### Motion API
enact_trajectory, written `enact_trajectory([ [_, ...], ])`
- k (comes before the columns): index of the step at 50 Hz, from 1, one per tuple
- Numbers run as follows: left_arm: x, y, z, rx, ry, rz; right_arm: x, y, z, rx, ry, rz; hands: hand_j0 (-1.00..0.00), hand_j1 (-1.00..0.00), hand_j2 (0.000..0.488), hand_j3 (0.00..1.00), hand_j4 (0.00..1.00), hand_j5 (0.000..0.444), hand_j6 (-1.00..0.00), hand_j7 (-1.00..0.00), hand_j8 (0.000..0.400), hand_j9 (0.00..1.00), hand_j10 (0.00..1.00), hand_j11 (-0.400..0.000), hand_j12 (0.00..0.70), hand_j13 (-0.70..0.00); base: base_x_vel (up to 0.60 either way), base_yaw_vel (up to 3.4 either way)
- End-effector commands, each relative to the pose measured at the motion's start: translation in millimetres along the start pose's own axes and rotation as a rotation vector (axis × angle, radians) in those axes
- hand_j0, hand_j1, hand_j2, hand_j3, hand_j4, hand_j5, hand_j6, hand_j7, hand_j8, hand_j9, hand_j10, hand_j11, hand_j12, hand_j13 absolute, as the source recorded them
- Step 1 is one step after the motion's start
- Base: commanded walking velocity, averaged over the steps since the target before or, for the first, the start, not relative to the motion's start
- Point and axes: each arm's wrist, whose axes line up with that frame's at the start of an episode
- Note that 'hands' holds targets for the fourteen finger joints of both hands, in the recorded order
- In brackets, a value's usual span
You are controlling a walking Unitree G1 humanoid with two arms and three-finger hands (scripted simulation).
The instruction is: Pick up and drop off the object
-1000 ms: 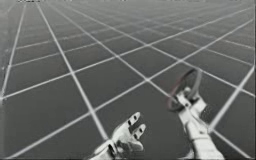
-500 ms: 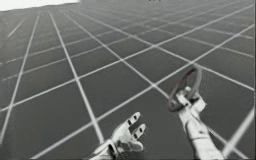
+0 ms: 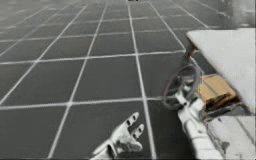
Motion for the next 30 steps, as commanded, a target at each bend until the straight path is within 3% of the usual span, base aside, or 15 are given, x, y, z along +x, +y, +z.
enact_trajectory([
  [1, 2.5, -8.8, 2.1, 0.02, -0.003, -0.03, -0.8, -6.0, 15.5, 0.034, -0.046, -0.004, 0.0, 0.0, 0.0, 1.0, 1.0, 0.0, 0.0, 0.0, 0.0, 1.0, 1.0, -0.4, 0.0, -0.7, 0.13, -2.31],
  [30, 2.5, -8.8, 2.1, 0.02, -0.003, -0.03, -0.8, -6.0, 15.5, 0.034, -0.046, -0.004, 0.0, 0.0, 0.0, 1.0, 1.0, 0.0, 0.0, 0.0, 0.0, 1.0, 1.0, -0.4, 0.0, -0.7, 0.18, -1.36],
])
